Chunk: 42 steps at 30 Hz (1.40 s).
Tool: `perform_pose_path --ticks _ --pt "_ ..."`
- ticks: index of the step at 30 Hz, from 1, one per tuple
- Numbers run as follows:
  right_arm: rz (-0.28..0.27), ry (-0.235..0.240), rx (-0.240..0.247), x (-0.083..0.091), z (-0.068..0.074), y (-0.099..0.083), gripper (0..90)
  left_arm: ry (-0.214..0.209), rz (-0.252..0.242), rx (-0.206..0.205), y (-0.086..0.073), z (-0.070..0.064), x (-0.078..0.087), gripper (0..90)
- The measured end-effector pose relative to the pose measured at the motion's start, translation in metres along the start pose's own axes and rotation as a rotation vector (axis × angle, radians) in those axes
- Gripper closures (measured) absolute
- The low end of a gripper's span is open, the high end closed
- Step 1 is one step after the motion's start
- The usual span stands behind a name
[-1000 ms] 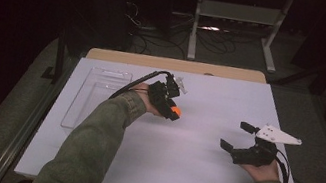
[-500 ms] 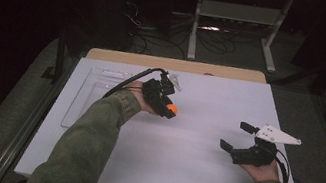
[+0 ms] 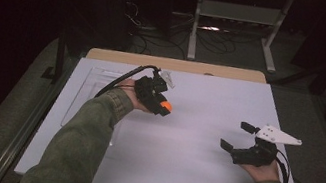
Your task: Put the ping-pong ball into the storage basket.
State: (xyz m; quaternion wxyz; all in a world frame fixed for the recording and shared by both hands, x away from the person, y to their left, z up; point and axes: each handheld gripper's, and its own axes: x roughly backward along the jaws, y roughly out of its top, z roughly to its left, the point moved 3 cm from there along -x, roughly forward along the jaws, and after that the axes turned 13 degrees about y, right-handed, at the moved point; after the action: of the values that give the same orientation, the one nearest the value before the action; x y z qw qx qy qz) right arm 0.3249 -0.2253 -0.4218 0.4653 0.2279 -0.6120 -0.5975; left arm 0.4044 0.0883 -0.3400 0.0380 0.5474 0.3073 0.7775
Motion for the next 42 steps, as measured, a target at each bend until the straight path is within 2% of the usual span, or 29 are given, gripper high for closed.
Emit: perform_pose_path --ticks 5,18,28,36,42 --pt "-0.003 -0.007 -0.003 0.001 -0.001 0.0 0.0 0.006 0.0 0.003 -0.006 0.002 0.005 49.8" --pt "0.0 -0.002 -0.007 0.0 0.0 0.0 0.0 0.034 -0.019 0.044 -0.019 0.014 0.024 49.8" --pt "0.001 -0.005 -0.007 0.0 0.0 0.0 0.0 0.046 -0.01 0.046 -0.026 0.018 0.033 49.8" --pt "0.001 -0.009 -0.006 0.001 0.0 0.0 0.0 0.065 -0.024 0.079 -0.034 0.024 0.044 49.8" --pt "-0.001 -0.013 -0.004 0.001 -0.001 0.0 0.0 0.075 -0.019 0.083 -0.04 0.027 0.05 49.8"
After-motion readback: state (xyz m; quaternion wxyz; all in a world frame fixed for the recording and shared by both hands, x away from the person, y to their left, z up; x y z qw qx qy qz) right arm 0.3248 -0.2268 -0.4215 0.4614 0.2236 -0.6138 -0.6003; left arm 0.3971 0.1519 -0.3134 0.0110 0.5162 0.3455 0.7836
